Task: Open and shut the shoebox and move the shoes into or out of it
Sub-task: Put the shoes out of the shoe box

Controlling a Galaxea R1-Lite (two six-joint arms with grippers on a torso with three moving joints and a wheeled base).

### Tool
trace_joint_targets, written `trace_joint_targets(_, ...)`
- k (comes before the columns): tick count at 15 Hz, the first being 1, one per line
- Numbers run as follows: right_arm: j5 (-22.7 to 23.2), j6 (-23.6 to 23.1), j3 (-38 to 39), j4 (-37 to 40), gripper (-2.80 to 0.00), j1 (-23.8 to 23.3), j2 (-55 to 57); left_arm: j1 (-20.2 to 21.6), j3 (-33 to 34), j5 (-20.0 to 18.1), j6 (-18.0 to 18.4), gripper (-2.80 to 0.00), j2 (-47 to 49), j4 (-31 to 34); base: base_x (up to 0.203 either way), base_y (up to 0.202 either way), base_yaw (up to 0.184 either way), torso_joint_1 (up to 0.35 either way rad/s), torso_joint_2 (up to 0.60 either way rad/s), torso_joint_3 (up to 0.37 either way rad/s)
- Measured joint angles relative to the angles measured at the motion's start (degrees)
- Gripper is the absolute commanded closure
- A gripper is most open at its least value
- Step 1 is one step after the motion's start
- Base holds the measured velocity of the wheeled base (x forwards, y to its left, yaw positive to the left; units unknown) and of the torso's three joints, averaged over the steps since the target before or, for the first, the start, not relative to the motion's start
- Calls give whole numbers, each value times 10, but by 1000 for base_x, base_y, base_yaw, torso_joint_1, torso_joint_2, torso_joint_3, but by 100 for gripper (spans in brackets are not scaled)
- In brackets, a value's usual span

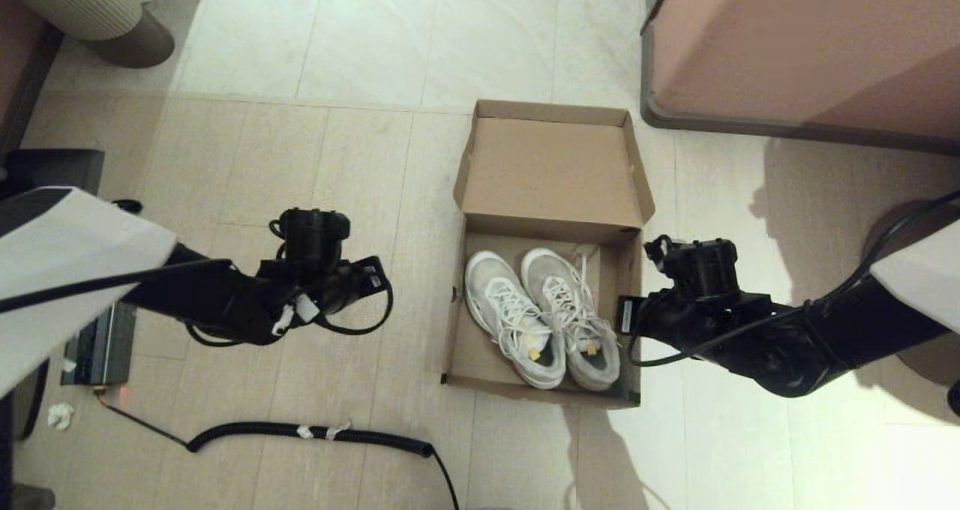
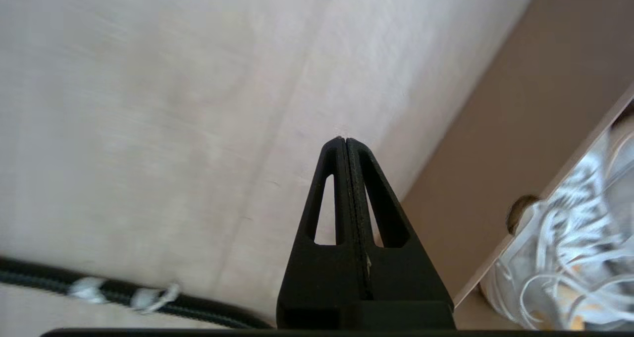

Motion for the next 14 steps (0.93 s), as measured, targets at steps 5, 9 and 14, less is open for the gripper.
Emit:
trace_joint_targets(5,-33,32,3,-40,-280,54,41,13,39,4,4,0,-49,-40,0,0,0,0,0,0)
trace_joint_targets(9,-34,33,12,-49,-280,92,58,23,41,4,4,0,-59,-42,0,0,0,0,0,0)
trace_joint_targets(14,-44,7,3,-81,-280,105,116,43,48,2,2,0,-81,-43,0,0,0,0,0,0)
